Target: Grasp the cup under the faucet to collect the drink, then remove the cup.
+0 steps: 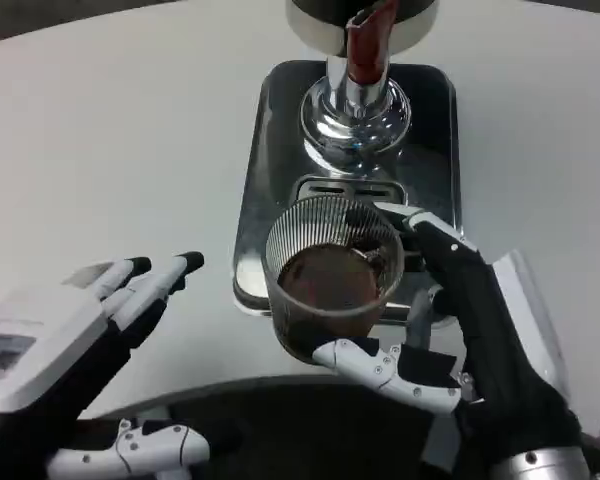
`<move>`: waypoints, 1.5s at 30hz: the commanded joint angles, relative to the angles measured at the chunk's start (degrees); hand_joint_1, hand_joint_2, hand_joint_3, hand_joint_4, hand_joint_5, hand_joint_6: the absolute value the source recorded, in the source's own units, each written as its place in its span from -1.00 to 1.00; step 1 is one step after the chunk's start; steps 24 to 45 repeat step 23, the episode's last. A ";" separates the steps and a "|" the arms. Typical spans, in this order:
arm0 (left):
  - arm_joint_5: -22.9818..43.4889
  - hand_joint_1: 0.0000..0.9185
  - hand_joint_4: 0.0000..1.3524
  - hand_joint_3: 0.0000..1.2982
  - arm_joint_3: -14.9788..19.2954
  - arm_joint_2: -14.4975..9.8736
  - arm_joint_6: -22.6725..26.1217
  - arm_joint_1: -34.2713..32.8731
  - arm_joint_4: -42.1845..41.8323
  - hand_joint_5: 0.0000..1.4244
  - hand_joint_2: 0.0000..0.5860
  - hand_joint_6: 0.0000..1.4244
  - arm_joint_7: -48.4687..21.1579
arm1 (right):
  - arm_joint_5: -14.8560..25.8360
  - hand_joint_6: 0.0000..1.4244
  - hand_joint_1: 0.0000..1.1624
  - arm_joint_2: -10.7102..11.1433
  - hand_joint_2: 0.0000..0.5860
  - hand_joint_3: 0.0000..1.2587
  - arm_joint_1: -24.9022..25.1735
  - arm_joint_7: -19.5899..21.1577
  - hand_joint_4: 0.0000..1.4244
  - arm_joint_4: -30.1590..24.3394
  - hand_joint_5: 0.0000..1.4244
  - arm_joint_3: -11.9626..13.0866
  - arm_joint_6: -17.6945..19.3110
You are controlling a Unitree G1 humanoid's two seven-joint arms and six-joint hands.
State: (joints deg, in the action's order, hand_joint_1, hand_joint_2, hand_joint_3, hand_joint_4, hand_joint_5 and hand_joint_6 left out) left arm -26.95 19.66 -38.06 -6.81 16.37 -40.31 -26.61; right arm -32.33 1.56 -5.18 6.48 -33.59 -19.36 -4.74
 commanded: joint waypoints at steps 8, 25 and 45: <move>-0.43 -1.00 -1.00 -1.00 1.20 -0.52 -0.11 1.81 -1.25 -1.00 -0.68 -1.00 -1.77 | -0.25 0.71 0.44 -0.91 -0.23 0.20 0.09 -0.32 0.21 -3.03 0.51 -1.34 1.87; -0.33 -1.00 -1.00 -1.00 1.18 -0.37 -0.18 1.62 -1.11 -1.00 -0.68 -1.00 -2.28 | -0.46 0.71 0.44 -1.05 -0.23 0.20 0.13 -0.67 0.22 -3.49 0.51 -1.33 1.60; -0.33 -1.00 -1.00 -1.00 1.18 -0.37 -0.18 1.62 -1.11 -1.00 -0.68 -1.00 -2.28 | -0.46 0.71 0.44 -1.05 -0.23 0.20 0.13 -0.67 0.22 -3.49 0.51 -1.33 1.60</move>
